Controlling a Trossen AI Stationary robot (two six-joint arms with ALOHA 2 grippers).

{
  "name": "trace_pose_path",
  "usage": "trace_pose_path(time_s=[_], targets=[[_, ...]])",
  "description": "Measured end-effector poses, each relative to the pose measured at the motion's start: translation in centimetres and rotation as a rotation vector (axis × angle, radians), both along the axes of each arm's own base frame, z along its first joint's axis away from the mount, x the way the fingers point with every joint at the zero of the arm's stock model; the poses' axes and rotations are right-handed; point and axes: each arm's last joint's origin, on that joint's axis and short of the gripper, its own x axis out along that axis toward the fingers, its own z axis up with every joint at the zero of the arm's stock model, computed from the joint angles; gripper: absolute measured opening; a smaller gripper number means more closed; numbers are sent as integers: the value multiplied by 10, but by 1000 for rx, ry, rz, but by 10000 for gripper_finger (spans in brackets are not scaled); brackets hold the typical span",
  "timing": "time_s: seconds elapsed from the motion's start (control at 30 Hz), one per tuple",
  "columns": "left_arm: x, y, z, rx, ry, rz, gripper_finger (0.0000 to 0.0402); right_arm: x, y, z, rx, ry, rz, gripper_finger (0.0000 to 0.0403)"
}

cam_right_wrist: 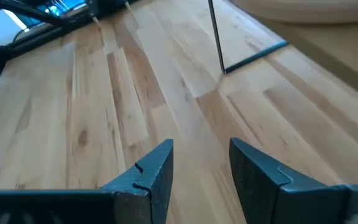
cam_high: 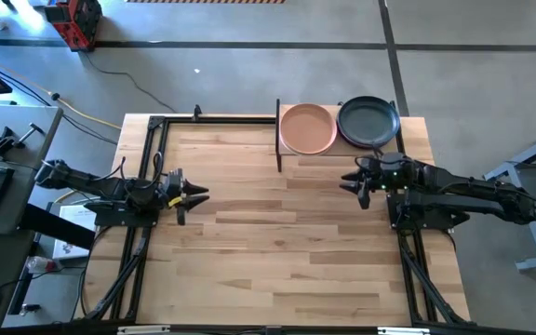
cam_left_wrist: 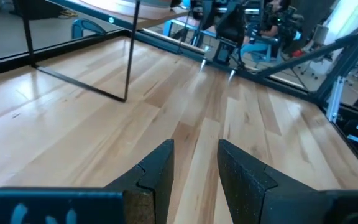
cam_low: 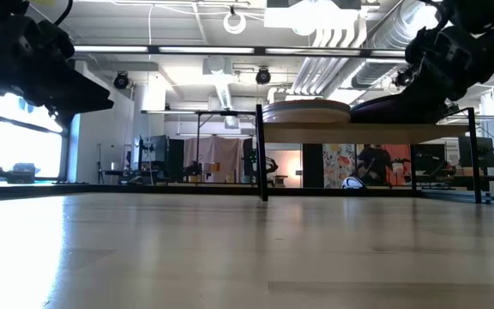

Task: Place and stack plates onto a shelf
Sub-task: Return to Home Position

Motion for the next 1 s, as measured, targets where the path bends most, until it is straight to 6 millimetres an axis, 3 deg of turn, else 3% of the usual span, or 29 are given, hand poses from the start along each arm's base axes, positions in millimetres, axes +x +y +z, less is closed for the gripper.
trace_pose_path(time_s=[0.27, 0.47, 0.6, 0.8, 1.0], targets=[[0, 1, 0, 7, 1, 6, 113, 2, -1, 3, -52, -38, 12, 140], [0, 1, 0, 62, 11, -5, 113, 7, 0, -26, -48, -173, -34, 140], [0, 1, 0, 147, 28, -21, 113, 8, 1, -35, -69, -292, -28, 140], [0, 1, 0, 253, 48, -42, 113, 5, 1, -51, -62, -258, -28, 140], [0, 1, 0, 260, 50, -43, 113, 5, 2, -52, -115, -238, -5, 140]])
